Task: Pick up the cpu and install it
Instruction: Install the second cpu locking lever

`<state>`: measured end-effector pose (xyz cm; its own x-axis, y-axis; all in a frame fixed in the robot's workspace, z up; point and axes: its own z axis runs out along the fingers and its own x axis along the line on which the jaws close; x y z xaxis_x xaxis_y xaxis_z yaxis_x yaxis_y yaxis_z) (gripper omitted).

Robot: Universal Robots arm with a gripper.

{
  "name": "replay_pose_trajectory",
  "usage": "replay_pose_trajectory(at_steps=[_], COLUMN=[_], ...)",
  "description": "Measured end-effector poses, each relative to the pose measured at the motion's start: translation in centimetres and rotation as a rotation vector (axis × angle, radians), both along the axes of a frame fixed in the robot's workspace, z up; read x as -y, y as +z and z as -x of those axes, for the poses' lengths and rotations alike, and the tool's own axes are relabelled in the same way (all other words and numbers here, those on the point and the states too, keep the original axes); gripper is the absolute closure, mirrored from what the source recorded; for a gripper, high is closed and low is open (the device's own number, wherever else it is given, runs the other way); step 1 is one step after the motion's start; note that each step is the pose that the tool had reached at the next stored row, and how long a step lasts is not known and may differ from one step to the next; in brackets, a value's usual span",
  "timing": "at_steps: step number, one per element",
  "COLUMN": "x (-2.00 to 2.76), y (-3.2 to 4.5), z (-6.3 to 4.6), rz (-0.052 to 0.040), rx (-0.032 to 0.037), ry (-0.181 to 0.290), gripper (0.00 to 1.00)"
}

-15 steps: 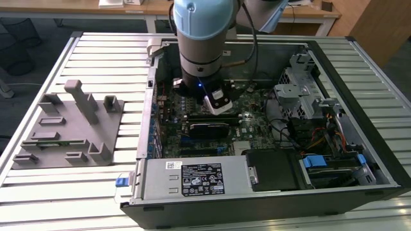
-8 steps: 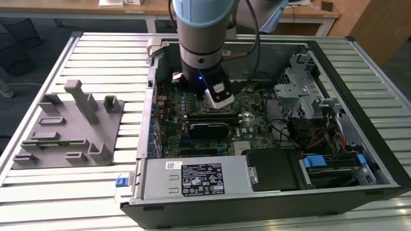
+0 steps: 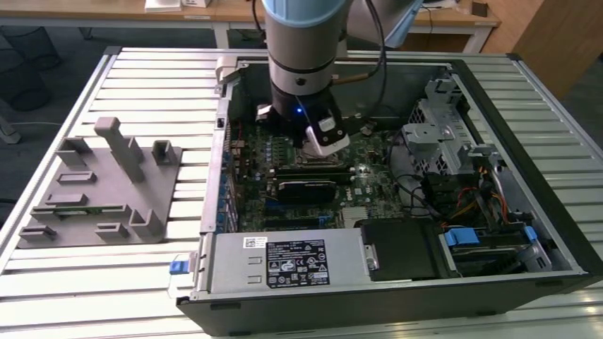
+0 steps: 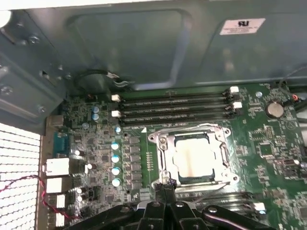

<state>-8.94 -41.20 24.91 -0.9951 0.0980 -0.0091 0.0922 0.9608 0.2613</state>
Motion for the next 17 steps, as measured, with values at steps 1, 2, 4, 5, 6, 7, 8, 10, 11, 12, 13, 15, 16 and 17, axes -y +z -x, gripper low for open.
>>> replay_pose_trajectory(at_steps=[1, 2, 4, 5, 6, 7, 8, 10, 11, 12, 13, 15, 16, 17], x=[0.0, 0.0, 0.0, 0.0, 0.0, 0.0, 0.0, 0.01, 0.03, 0.08, 0.14, 0.31, 0.4, 0.47], y=[0.0, 0.0, 0.0, 0.0, 0.0, 0.0, 0.0, -0.01, -0.04, -0.08, -0.15, -0.34, -0.44, -0.57], z=[-0.1, -0.3, -0.7, -0.9, -1.1, -1.3, -1.6, -1.9, -2.0, -2.1, -2.2, -2.2, -2.2, -2.2], rz=[0.0033, 0.0055, 0.0095, 0.0115, 0.013, 0.0141, 0.0145, 0.0162, 0.017, 0.0173, 0.0174, 0.0174, 0.0174, 0.0173], rx=[0.0, 0.0001, 0.0001, 0.0, 0.0, -0.0001, 0.0, 0.0, 0.0, 0.0, -0.0002, -0.0001, -0.0001, -0.0001], ry=[-0.002, -0.003, -0.006, -0.007, -0.008, -0.009, -0.01, -0.011, -0.011, -0.011, -0.012, -0.013, -0.014, -0.014], gripper=[0.89, 0.89, 0.89, 0.89, 0.89, 0.89, 0.89, 0.89, 0.89, 0.89, 0.89, 0.89, 0.89, 0.89])
